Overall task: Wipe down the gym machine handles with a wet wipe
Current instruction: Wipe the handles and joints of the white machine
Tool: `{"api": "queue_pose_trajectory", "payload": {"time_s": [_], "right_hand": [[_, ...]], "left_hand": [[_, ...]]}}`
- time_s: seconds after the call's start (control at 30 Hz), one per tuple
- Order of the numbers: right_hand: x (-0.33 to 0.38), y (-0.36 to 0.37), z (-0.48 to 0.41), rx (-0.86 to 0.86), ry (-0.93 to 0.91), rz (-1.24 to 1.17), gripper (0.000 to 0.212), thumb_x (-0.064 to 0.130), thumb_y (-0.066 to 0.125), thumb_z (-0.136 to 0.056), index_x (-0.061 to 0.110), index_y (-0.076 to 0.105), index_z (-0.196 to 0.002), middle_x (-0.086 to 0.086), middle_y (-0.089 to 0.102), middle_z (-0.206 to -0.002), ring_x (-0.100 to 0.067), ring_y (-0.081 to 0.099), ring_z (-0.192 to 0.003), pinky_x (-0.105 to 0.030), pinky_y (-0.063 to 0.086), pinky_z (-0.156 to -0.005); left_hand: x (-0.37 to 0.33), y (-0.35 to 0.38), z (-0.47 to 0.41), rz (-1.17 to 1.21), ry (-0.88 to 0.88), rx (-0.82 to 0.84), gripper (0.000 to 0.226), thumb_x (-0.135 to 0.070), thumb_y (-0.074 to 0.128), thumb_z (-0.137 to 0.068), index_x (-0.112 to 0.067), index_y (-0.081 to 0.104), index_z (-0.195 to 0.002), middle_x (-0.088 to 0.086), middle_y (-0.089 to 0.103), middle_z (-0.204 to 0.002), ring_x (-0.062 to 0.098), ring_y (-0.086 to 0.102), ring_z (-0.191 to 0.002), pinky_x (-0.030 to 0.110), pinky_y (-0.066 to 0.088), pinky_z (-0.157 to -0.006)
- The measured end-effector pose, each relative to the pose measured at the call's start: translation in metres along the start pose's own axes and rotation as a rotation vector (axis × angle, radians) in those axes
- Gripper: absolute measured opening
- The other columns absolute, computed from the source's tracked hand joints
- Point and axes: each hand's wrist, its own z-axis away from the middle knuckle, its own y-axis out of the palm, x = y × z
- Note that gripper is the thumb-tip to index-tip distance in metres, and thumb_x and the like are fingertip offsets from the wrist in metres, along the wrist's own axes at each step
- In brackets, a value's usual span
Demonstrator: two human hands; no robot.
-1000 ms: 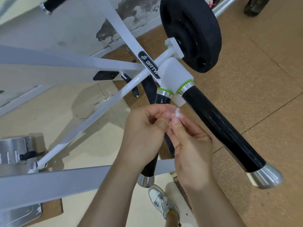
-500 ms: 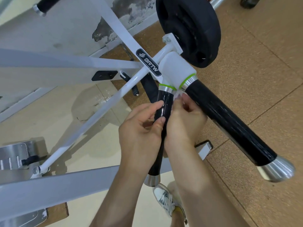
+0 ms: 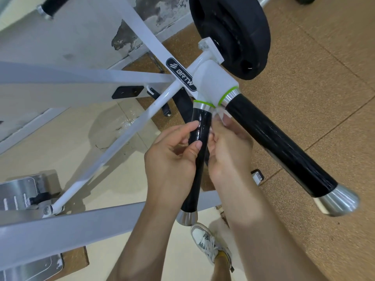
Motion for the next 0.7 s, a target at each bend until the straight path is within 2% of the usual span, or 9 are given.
{"api": "queue_pose_trajectory", "payload": {"time_s": [0.03,0.1,0.13,0.23,0.33,0.43,0.5,0.63,0.7], "right_hand": [[0.001,-0.002,-0.002,0.022,0.031,-0.028,0.01,-0.002,0.061,-0.089,0.005,0.067,-0.093,-0.01,0.069,-0.088,-0.018,0.067,-0.075,-0.023,0.055,-0.058],[-0.001,-0.014,0.003,0.053,-0.016,0.067,0.016,-0.002,0.062,-0.087,0.011,0.07,-0.087,-0.005,0.071,-0.086,-0.016,0.067,-0.076,-0.023,0.055,-0.062],[-0.005,-0.023,0.009,0.077,-0.081,0.155,0.022,-0.004,0.063,-0.085,0.015,0.072,-0.08,-0.003,0.072,-0.086,-0.016,0.068,-0.079,-0.026,0.055,-0.067],[-0.015,-0.048,0.024,0.189,-0.235,0.298,0.034,-0.018,0.059,-0.079,0.01,0.069,-0.062,-0.006,0.072,-0.094,-0.019,0.068,-0.092,-0.031,0.052,-0.083],[-0.009,-0.044,0.014,0.172,-0.262,0.359,0.031,-0.013,0.059,-0.08,0.013,0.075,-0.075,-0.004,0.075,-0.089,-0.021,0.07,-0.09,-0.034,0.054,-0.085],[-0.002,-0.026,0.005,0.108,-0.226,0.315,0.019,0.0,0.063,-0.085,0.013,0.075,-0.092,-0.007,0.075,-0.092,-0.021,0.071,-0.091,-0.031,0.057,-0.082],[-0.002,-0.024,0.004,0.095,-0.265,0.325,0.018,0.002,0.064,-0.085,0.012,0.076,-0.094,-0.005,0.075,-0.094,-0.019,0.071,-0.092,-0.033,0.057,-0.084],[-0.006,-0.03,0.004,0.212,-0.276,0.323,0.022,0.004,0.063,-0.089,0.022,0.076,-0.094,-0.005,0.075,-0.099,-0.02,0.07,-0.097,-0.034,0.056,-0.084],[-0.006,-0.03,0.004,0.205,-0.272,0.305,0.018,0.005,0.063,-0.089,0.017,0.075,-0.096,-0.009,0.074,-0.101,-0.021,0.07,-0.097,-0.038,0.055,-0.089]], "left_hand": [[0.0,0.0,0.001,-0.007,-0.006,0.002,0.042,-0.009,0.072,-0.081,-0.046,0.069,-0.101,-0.029,0.059,-0.085,0.016,0.065,-0.078,0.04,0.056,-0.083],[0.0,0.0,0.001,0.002,-0.012,0.002,0.042,-0.009,0.072,-0.081,-0.047,0.069,-0.1,-0.022,0.061,-0.083,0.016,0.063,-0.077,0.04,0.056,-0.082],[0.0,0.0,0.001,0.011,-0.013,0.001,0.043,-0.008,0.073,-0.08,-0.045,0.07,-0.1,-0.017,0.062,-0.084,0.015,0.062,-0.077,0.039,0.056,-0.083],[0.0,-0.001,0.0,0.009,-0.001,0.011,0.04,-0.005,0.073,-0.08,-0.037,0.07,-0.103,-0.003,0.067,-0.091,0.004,0.058,-0.079,0.033,0.056,-0.082],[-0.002,-0.002,0.0,-0.001,0.011,0.014,0.041,-0.004,0.073,-0.08,-0.038,0.07,-0.102,0.003,0.068,-0.093,0.001,0.056,-0.076,0.029,0.056,-0.079],[-0.004,-0.003,0.001,0.009,0.009,0.02,0.041,-0.004,0.072,-0.081,-0.04,0.069,-0.099,0.008,0.067,-0.094,-0.002,0.056,-0.071,0.03,0.057,-0.078],[-0.003,-0.002,0.001,0.013,0.004,0.025,0.041,-0.004,0.072,-0.081,-0.04,0.069,-0.1,0.009,0.067,-0.095,-0.002,0.056,-0.071,0.03,0.057,-0.079],[-0.002,-0.003,0.001,0.022,-0.001,0.021,0.04,-0.004,0.072,-0.081,-0.036,0.07,-0.104,0.002,0.069,-0.095,0.004,0.058,-0.079,0.031,0.056,-0.082],[-0.002,-0.003,0.002,0.027,-0.004,0.032,0.04,-0.003,0.071,-0.082,-0.036,0.07,-0.105,0.002,0.069,-0.096,0.003,0.058,-0.079,0.03,0.056,-0.082]]}}
